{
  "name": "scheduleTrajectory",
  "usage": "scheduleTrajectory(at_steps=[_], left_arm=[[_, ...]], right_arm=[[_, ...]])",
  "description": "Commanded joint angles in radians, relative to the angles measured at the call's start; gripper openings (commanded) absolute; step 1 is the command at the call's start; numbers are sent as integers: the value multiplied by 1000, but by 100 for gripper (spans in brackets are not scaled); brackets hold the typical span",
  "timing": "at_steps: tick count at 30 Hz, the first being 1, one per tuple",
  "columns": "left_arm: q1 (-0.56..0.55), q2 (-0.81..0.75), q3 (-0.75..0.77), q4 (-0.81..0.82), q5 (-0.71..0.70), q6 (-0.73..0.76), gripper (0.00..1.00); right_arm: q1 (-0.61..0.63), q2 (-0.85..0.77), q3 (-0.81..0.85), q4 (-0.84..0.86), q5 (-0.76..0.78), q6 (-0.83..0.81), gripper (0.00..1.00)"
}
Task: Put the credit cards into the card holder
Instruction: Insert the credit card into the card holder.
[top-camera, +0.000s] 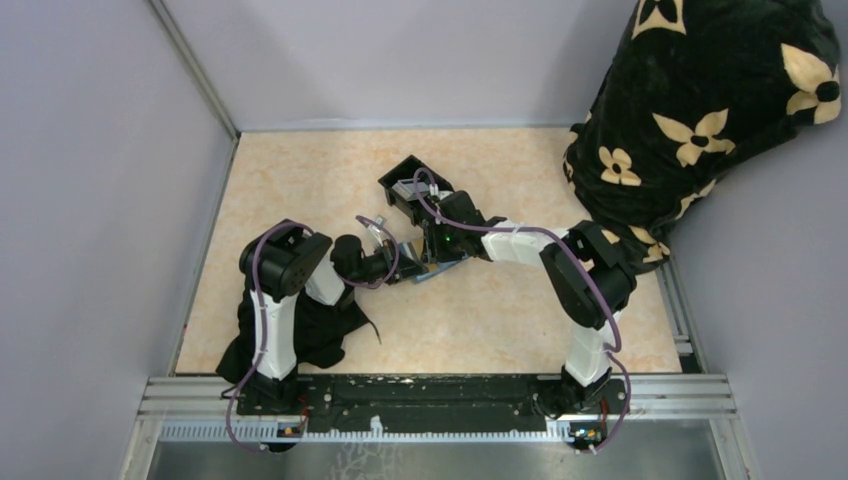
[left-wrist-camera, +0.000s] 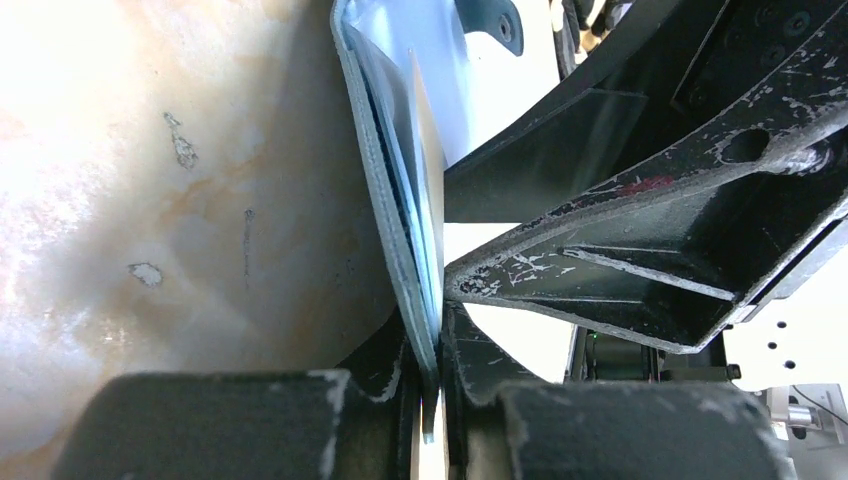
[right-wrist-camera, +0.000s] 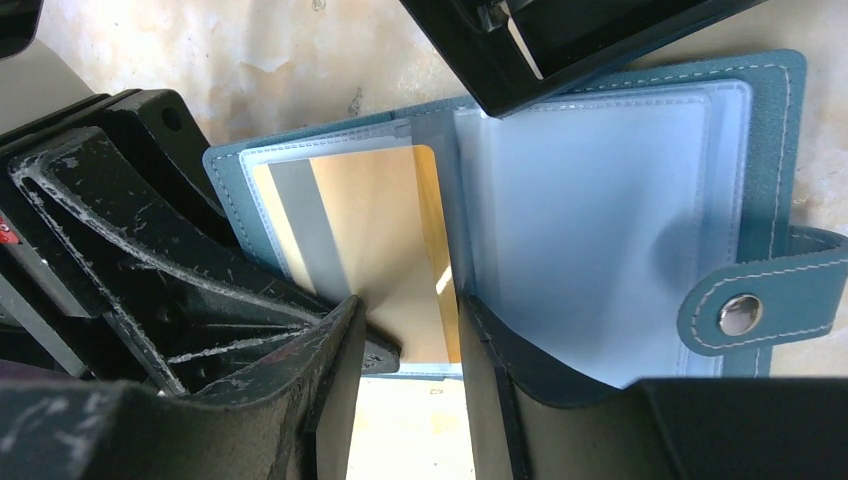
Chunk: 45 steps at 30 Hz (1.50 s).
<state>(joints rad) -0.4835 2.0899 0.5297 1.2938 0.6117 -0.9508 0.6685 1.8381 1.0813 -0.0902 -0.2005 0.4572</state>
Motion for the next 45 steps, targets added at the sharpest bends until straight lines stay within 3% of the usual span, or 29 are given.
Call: scheduleTrajectory(at_steps=[1,17,33,39,45], left_arm=[[-5,49,8,-62,0,31,10],[-19,41,29,-128,83,51,7],[-131,39,153,-359,136,145,8],[-133,45,146,-357,131,141,13],[-133,47,144,-356,122,139,26]], right_arm=[[32,-15,11,25,-55,14,41],[-9,-123,-49,18,45,-24,41],[-55,-246,-153,39,91,-38,41],[-67,-268,-180,30,120,-50,40],[-69,-249,-211,49,123,-50,32]])
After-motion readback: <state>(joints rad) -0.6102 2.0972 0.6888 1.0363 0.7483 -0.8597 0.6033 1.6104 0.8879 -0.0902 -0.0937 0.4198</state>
